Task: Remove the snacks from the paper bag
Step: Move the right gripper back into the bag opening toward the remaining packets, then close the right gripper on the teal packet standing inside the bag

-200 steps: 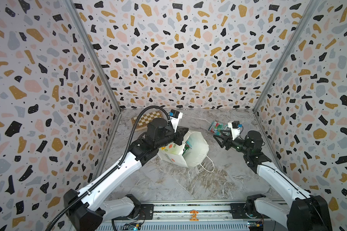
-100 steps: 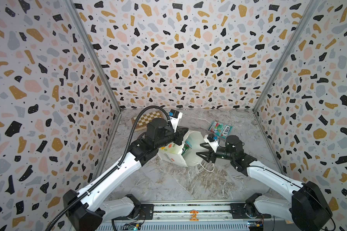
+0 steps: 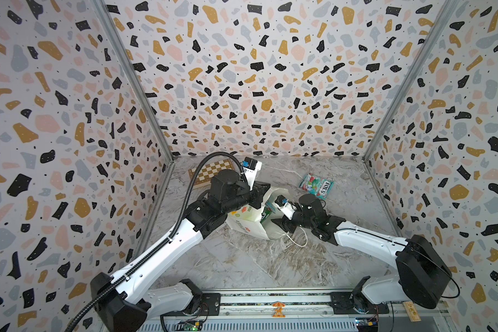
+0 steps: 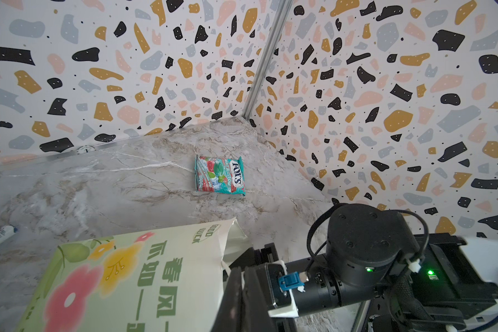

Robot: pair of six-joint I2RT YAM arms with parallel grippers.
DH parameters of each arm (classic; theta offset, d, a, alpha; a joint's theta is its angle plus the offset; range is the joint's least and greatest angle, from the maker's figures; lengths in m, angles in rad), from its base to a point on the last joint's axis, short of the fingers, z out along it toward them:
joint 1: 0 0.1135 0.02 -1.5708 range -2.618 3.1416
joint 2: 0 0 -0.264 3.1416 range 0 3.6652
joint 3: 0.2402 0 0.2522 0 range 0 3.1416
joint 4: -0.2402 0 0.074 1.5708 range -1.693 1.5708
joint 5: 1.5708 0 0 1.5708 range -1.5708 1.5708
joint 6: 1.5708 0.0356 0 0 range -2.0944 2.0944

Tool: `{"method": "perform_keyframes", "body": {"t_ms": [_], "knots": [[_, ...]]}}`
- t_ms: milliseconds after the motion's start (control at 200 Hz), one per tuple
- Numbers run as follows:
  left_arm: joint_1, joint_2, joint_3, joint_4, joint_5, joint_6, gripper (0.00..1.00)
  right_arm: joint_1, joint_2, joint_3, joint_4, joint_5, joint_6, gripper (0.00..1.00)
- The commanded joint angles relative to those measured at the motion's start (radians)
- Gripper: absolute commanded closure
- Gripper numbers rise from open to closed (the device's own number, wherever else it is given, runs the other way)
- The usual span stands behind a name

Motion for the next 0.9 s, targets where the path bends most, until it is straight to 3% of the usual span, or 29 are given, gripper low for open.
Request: {"method": "perform_keyframes", "body": {"t_ms": [0,586,891], "knots": [[-0.005,-0.023,-0.004,0.031,0.009,0.010,1.00,0.014,0.027,0.050,-0.012,0.112,-0.030,0.39],[-0.005,-0.023,0.001,0.024,0.029,0.019,1.00,0.029,0.228,0.157,0.055,0.260,-0.089,0.59],[-0.005,-0.024,0.004,0.020,0.037,0.023,1.00,0.029,0.317,0.204,0.100,0.305,-0.113,0.62]]}}
